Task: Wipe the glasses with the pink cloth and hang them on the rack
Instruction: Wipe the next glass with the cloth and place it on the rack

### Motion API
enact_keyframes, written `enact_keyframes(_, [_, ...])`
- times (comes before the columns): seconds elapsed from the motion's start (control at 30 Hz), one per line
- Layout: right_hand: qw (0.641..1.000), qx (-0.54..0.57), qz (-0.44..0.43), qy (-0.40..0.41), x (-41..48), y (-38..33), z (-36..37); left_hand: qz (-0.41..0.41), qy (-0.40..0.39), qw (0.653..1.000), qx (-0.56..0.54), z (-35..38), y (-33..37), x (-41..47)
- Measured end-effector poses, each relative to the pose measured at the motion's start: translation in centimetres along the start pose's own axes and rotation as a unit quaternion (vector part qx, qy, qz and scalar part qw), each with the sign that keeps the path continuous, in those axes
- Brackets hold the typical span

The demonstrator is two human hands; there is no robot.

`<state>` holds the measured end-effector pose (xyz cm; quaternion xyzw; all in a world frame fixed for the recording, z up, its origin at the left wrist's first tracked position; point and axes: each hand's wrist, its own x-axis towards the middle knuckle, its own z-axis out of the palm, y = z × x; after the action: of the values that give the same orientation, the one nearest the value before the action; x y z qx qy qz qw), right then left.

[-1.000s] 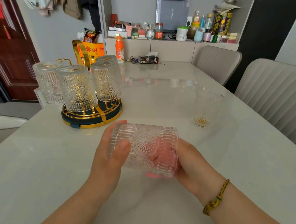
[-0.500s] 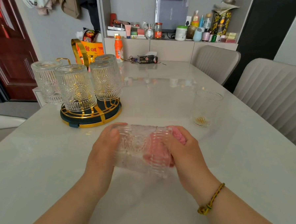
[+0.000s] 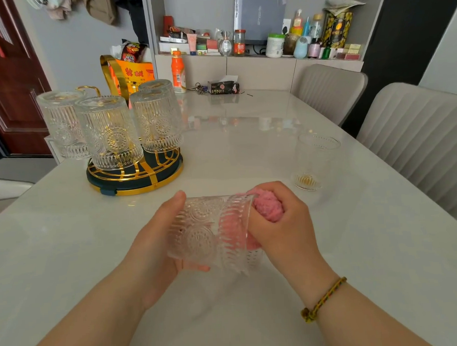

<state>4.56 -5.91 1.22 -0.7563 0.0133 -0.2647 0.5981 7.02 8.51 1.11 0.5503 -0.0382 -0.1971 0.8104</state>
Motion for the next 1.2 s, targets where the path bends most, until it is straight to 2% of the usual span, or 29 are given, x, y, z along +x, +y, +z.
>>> enact_keyframes(0.1, [0.998, 0.018, 0.064, -0.015, 0.0, 0.2, 0.3, 0.086, 0.059, 0.995, 0.0, -0.3, -0.4, 0.3])
enact_keyframes(0.2, [0.982, 0.065, 0.167, -0.063, 0.0, 0.8, 0.5, 0.196, 0.101, 0.974, 0.053, -0.8, -0.5, 0.5])
enact_keyframes(0.27, [0.953, 0.144, 0.248, -0.098, -0.1, 0.9, 0.7, 0.244, 0.098, 0.962, 0.068, -0.9, -0.7, 0.4])
enact_keyframes(0.33, [0.919, 0.216, 0.302, -0.132, -0.2, 0.8, 0.8, 0.259, 0.093, 0.96, 0.058, -1.1, -0.8, 0.6])
enact_keyframes(0.4, [0.917, 0.215, 0.309, -0.134, -0.5, 0.8, 0.9, 0.242, 0.091, 0.965, 0.035, -1.0, -0.9, 0.8])
enact_keyframes(0.47, [0.948, 0.158, 0.266, -0.077, -0.3, 1.0, 0.9, 0.177, 0.07, 0.982, 0.012, -0.8, -0.8, 0.8])
enact_keyframes(0.57, [0.99, 0.062, 0.125, 0.025, 0.4, 0.6, 0.0, 0.059, -0.002, 0.996, 0.069, -0.4, -0.3, 0.5])
enact_keyframes(0.63, [0.999, 0.003, 0.035, 0.032, 0.5, -0.1, -0.5, -0.005, -0.048, 0.995, 0.082, -0.5, 0.1, 0.1])
enact_keyframes(0.7, [1.0, -0.023, -0.002, 0.02, 0.3, -0.1, -0.4, -0.042, -0.049, 0.996, 0.058, -0.4, 0.4, -0.1])
enact_keyframes(0.77, [1.0, -0.023, 0.018, 0.009, 0.2, 0.5, 0.1, -0.036, -0.004, 0.999, 0.04, -0.2, 0.4, -0.2])
enact_keyframes(0.87, [0.993, 0.036, 0.111, -0.015, 0.5, 1.1, 0.3, 0.023, 0.058, 0.997, 0.039, 0.2, -0.1, 0.1])
enact_keyframes(1.0, [0.95, 0.173, 0.252, -0.069, 0.5, 1.0, 0.3, 0.121, 0.118, 0.985, 0.036, 0.6, -0.5, 0.5])
enact_keyframes(1.1, [0.923, 0.218, 0.297, -0.113, 0.1, 0.9, 0.4, 0.16, 0.111, 0.98, 0.028, 0.1, -0.8, 0.8])
enact_keyframes(1.13, [0.926, 0.21, 0.295, -0.108, 0.0, 1.0, 0.6, 0.15, 0.095, 0.984, 0.029, -0.1, -0.8, 0.8])
enact_keyframes(1.2, [0.954, 0.167, 0.245, -0.042, 0.1, 1.3, 0.5, 0.098, 0.041, 0.993, 0.042, -0.4, -0.7, 0.8])
